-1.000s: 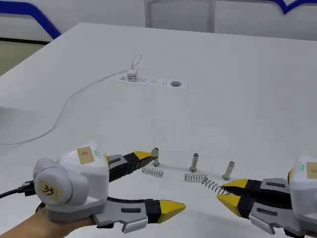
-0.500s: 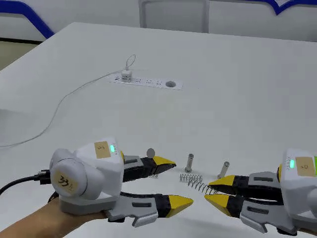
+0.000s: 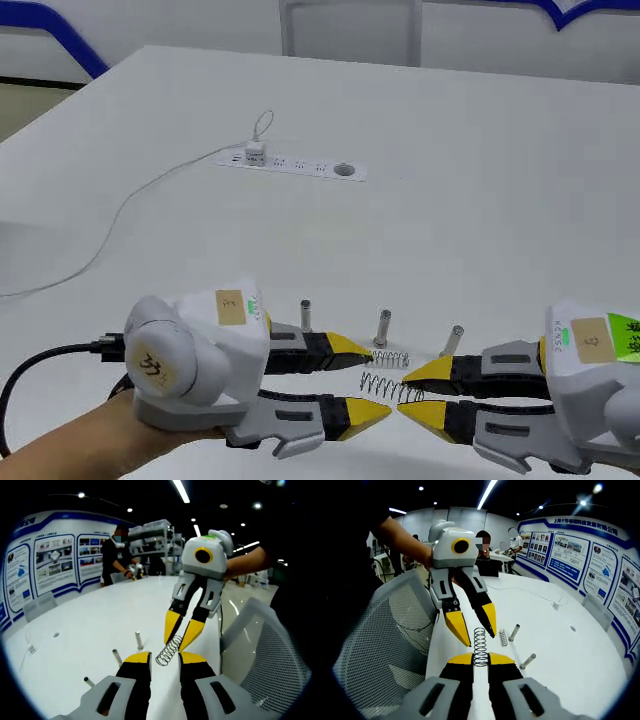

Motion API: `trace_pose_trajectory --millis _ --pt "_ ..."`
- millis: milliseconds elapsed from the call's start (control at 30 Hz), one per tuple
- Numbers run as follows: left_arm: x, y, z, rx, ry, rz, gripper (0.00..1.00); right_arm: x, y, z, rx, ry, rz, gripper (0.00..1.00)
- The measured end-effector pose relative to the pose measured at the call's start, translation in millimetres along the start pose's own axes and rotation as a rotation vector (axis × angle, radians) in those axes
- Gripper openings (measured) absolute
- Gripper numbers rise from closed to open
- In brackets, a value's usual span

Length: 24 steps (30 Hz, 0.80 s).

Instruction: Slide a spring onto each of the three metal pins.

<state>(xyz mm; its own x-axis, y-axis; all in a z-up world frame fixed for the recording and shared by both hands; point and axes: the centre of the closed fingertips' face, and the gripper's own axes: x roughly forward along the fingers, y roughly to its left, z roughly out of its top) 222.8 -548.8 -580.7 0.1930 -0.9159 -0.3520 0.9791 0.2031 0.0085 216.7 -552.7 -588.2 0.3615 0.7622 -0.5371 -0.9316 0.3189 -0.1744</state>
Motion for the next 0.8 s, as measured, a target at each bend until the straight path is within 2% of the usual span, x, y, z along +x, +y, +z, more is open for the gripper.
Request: trace_pose_trajectory --millis 33,100,333,400,467,533,633,700,800 --pt "-0.5 -0.6 -0.4 -0.001 0.002 -0.006 0.16 0.4 0.5 0.3 -0.010 0.004 0.004 0.10" --pt "-1.3 0.2 -1.7 0.013 0.012 -0.004 0.18 0.8 1.1 0.3 -0.024 0.011 0.009 0.10" --pt "-2.1 -3.2 -3.6 0.044 0.035 -0.035 0.14 1.0 4.0 2.0 -0.040 0.012 0.033 0.10" --pt "-2.6 -3.9 -5.3 0.085 0.053 -0.046 0.13 0.2 4.9 2.3 -0.056 0.016 0.042 0.10" --pt "-2.3 -4.2 -3.2 0.109 0.050 -0.043 0.13 -0.1 4.5 3.0 -0.064 0.016 0.047 0.10" --pt "-2.0 -2.2 -2.6 0.172 0.059 -0.029 0.12 -0.4 2.7 4.2 -0.069 0.013 0.049 0.10" --pt "-1.6 -2.4 -1.7 0.189 0.063 -0.018 0.11 -0.1 0.0 5.2 -0.083 0.016 0.051 0.10" --pt "-1.9 -0.2 -0.6 0.229 0.064 -0.006 0.11 0.1 -1.5 5.5 -0.098 0.017 0.050 0.10" --pt "-2.4 -0.3 0.4 0.237 0.063 -0.006 0.10 -0.2 -2.5 6.3 -0.109 0.017 0.055 0.11"
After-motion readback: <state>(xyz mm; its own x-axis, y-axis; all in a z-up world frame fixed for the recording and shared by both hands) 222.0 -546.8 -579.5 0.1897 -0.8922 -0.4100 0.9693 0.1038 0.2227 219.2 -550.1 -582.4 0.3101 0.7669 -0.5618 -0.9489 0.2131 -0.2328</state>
